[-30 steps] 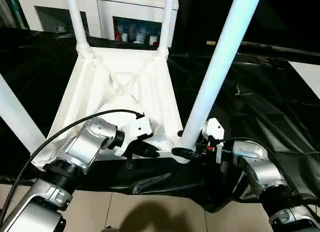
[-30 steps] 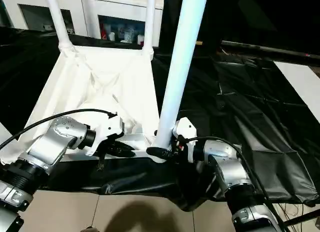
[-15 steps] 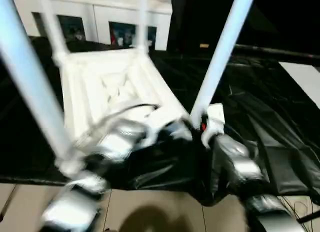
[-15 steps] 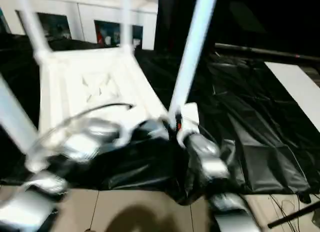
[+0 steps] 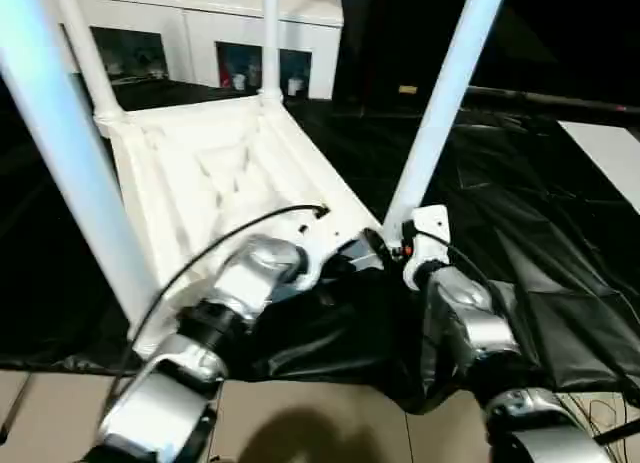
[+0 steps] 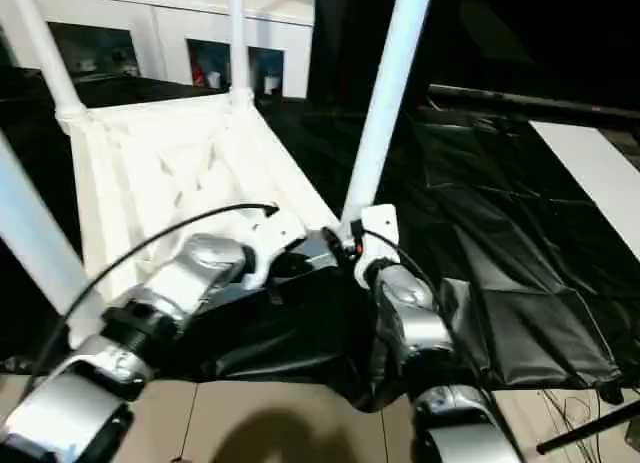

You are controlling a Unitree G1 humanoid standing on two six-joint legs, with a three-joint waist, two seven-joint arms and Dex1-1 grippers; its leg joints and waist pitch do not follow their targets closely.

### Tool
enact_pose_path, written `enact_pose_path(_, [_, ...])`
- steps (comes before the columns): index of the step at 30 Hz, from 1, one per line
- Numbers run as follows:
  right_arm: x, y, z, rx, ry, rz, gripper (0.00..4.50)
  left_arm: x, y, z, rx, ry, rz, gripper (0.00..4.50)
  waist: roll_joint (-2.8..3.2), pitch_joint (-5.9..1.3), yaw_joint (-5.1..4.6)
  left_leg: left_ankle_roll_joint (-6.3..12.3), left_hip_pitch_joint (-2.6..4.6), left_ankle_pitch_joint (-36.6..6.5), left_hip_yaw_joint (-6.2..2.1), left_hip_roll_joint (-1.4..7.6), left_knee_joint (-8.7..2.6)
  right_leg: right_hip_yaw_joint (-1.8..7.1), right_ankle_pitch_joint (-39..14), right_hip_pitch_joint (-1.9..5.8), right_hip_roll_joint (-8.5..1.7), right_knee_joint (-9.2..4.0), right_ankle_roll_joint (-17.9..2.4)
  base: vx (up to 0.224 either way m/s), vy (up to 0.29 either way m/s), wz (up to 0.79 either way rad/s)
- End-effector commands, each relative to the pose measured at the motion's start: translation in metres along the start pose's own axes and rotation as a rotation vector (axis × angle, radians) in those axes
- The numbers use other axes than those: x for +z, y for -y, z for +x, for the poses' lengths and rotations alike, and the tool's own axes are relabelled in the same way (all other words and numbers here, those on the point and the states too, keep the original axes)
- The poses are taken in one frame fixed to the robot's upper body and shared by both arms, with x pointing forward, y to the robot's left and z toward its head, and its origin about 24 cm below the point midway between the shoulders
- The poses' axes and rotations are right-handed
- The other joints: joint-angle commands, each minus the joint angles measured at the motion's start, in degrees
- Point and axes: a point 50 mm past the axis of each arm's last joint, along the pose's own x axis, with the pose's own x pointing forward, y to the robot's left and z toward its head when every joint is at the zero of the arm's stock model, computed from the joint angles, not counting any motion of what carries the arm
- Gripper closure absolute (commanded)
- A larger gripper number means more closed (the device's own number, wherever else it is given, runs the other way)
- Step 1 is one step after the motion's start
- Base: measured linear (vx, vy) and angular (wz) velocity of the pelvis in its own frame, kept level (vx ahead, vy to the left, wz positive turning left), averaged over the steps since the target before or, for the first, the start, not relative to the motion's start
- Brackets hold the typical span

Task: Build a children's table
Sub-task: Rotate leg to tighten

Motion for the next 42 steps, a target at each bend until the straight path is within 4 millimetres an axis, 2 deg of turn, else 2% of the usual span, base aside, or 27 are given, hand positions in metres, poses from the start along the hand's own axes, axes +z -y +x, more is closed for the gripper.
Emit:
enact_pose_path(1, [0.007,-0.007,-0.004,0.157,0.024,-0.068,0.96,-0.013,0.014,0.001,-0.134,-0.009,0.006,4.5,0.13,-2.9,0.34,1.96,-0.2,-18.15,0.47,-0.02,-3.48,1.7,-21.82,2.35,-2.17,-5.13,-7.03,0.0,0.0,0.0])
enact_pose_path(4, [0.006,-0.004,-0.021,0.289,0.009,-0.143,0.96,-0.019,0.017,-0.011,-0.252,-0.003,0.032,4.5,-0.15,-2.98,0.46,2.11,-0.04,-17.04,0.64,0.12,-3.4,1.76,-19.0,2.35,-2.02,-4.66,-8.69,0.0,0.0,0.0])
enact_pose_path(6, [0.006,-0.003,-0.028,0.349,0.004,-0.168,0.96,-0.021,0.019,-0.019,-0.32,0.005,0.044,4.5,0.0,-3.05,0.58,2.57,0.1,-15.05,0.77,0.39,-3.29,1.93,-13.61,2.34,-1.93,-3.89,-10.87,0.0,0.0,0.0])
enact_pose_path(7, [0.007,-0.003,-0.031,0.377,0.003,-0.174,0.96,-0.022,0.02,-0.022,-0.344,0.009,0.045,4.5,0.08,-3.05,0.5,2.7,0.16,-14.97,0.86,0.38,-3.25,1.99,-12.59,2.23,-1.85,-3.75,-11.37,0.0,0.0,0.0])
enact_pose_path(8, [0.007,-0.003,-0.032,0.39,0.003,-0.175,0.96,-0.023,0.02,-0.024,-0.348,0.008,0.042,4.5,-0.12,-3.16,0.52,2.97,0.09,-14.16,0.84,0.35,-3.21,1.91,-11.04,2.49,-1.86,-3.42,-12.13,0.0,0.0,0.0])
enact_pose_path(9, [0.007,-0.003,-0.034,0.405,0.001,-0.176,0.96,-0.023,0.019,-0.026,-0.35,0.007,0.039,4.5,0.09,-3.12,0.49,3.08,0.15,-13.55,0.92,0.4,-3.2,1.93,-9.7,2.38,-1.78,-3.29,-12.69,0.0,0.0,0.0])
enact_pose_path(13, [0.006,-0.004,-0.034,0.448,-0.014,-0.176,0.96,-0.027,0.017,-0.032,-0.335,0.001,0.03,4.5,-0.22,-3.19,0.69,3.0,0.11,-12.92,1.0,0.33,-3.07,1.95,-9.12,2.6,-1.96,-3.16,-12.89,0.0,0.0,0.0])
enact_pose_path(16, [0.006,-0.006,-0.032,0.473,-0.015,-0.164,1.32,-0.029,0.016,-0.034,-0.332,0.0,0.028,4.5,-0.31,-3.05,0.66,2.68,-0.16,-13.46,0.96,0.2,-3.14,1.98,-11.44,2.74,-2.11,-3.41,-11.87,0.0,0.0,0.0])
enact_pose_path(17, [0.006,-0.008,-0.031,0.488,-0.014,-0.157,1.32,-0.029,0.016,-0.036,-0.335,0.0,0.027,4.5,-0.34,-3.06,0.69,2.5,-0.09,-13.89,0.93,0.22,-3.16,1.99,-12.68,2.72,-2.2,-3.51,-11.43,0.0,0.0,0.0])
enact_pose_path(21, [0.005,-0.01,-0.031,0.514,-0.02,-0.15,1.72,-0.03,0.016,-0.037,-0.34,-0.005,0.027,4.5,-0.27,-3.12,0.67,2.16,-0.07,-13.56,0.86,0.25,-3.17,1.99,-12.72,2.72,-2.14,-3.42,-11.27,0.0,0.0,0.0])
enact_pose_path(29, [0.004,-0.009,-0.032,0.519,-0.02,-0.138,1.85,-0.028,0.016,-0.038,-0.337,-0.003,0.03,4.5,-0.12,-3.21,0.72,2.3,0.0,-12.61,0.91,0.18,-3.04,1.97,-10.39,2.8,-2.04,-3.17,-12.1,0.0,0.0,0.0])
enact_pose_path(30, [0.003,-0.009,-0.032,0.518,-0.019,-0.136,1.85,-0.028,0.017,-0.038,-0.338,-0.002,0.029,4.5,0.04,-3.24,0.74,2.23,0.02,-12.57,0.87,0.18,-3.05,1.97,-10.21,2.82,-2.04,-3.12,-12.16,0.0,0.0,0.0])
enact_pose_path(31, [0.003,-0.008,-0.032,0.512,-0.017,-0.133,1.85,-0.029,0.017,-0.038,-0.339,-0.002,0.028,4.5,0.0,-3.25,0.72,2.23,0.03,-12.54,0.88,0.2,-3.04,1.98,-9.96,2.82,-2.03,-3.13,-12.23,0.0,0.0,0.0])
enact_pose_path(32, [0.003,-0.007,-0.031,0.483,-0.015,-0.125,1.86,-0.029,0.017,-0.037,-0.331,0.0,0.026,4.5,0.24,-3.28,0.65,2.13,0.06,-12.49,0.9,0.16,-3.02,1.98,-8.95,2.83,-1.93,-3.06,-12.58,0.0,0.0,0.0])
enact_pose_path(33, [0.003,-0.007,-0.031,0.483,-0.015,-0.125,1.86,-0.029,0.017,-0.037,-0.331,0.0,0.026,4.5,0.16,-3.3,0.63,2.12,0.06,-12.43,0.91,0.14,-2.99,1.98,-8.73,2.85,-1.92,-3.02,-12.65,0.0,0.0,0.0])
enact_pose_path(34, [0.001,-0.004,-0.029,0.417,-0.017,-0.112,1.86,-0.029,0.015,-0.033,-0.295,0.003,0.02,4.5,0.4,-3.26,0.61,2.03,0.1,-12.96,0.89,0.15,-3.05,1.98,-9.11,2.85,-1.95,-3.07,-12.75,0.0,0.0,0.0])
enact_pose_path(35, [-0.001,-0.002,-0.027,0.368,-0.02,-0.105,1.86,-0.028,0.014,-0.031,-0.269,0.005,0.013,4.5,0.31,-3.26,0.56,1.9,0.11,-13.06,0.92,0.15,-3.03,1.99,-9.25,2.81,-1.94,-3.12,-12.72,0.0,0.0,0.0])
enact_pose_path(36, [-0.004,0.003,-0.022,0.249,-0.027,-0.085,1.86,-0.027,0.01,-0.025,-0.205,0.004,-0.007,4.5,0.3,-3.06,0.44,1.41,0.11,-13.95,0.91,0.15,-3.18,2.0,-10.67,2.68,-1.95,-3.33,-12.48,0.0,0.0,0.0])
enact_pose_path(37, [-0.004,0.003,-0.022,0.249,-0.027,-0.085,1.86,-0.027,0.01,-0.025,-0.205,0.004,-0.007,4.5,0.18,-2.95,0.29,0.93,0.13,-14.76,0.93,0.09,-3.24,1.97,-12.35,2.6,-1.91,-3.49,-12.11,0.0,0.0,0.0])
enact_pose_path(38, [-0.007,0.006,-0.019,0.152,-0.028,-0.06,1.86,-0.026,0.008,-0.02,-0.159,0.001,-0.018,4.5,0.0,-2.93,0.0,-0.35,0.12,-16.71,0.73,-0.06,-3.39,1.95,-18.18,2.7,-2.15,-3.97,-10.2,0.0,0.0,0.0])
enact_pose_path(41, [-0.015,0.008,-0.011,-0.078,-0.041,0.038,1.86,-0.021,0.006,-0.006,-0.069,-0.002,-0.071,4.5,-0.16,-2.9,-0.1,-0.76,0.3,-18.22,0.57,-0.16,-3.4,1.88,-23.18,2.38,-2.28,-4.54,-8.18,0.0,0.0,0.0])
enact_pose_path(42, [-0.015,0.008,-0.011,-0.078,-0.041,0.038,1.86,-0.021,0.006,-0.006,-0.069,-0.002,-0.071,4.5,-0.34,-2.83,-0.24,-0.73,0.26,-18.27,0.58,-0.18,-3.42,1.94,-23.98,2.25,-2.23,-4.7,-7.62,0.0,0.0,0.0])
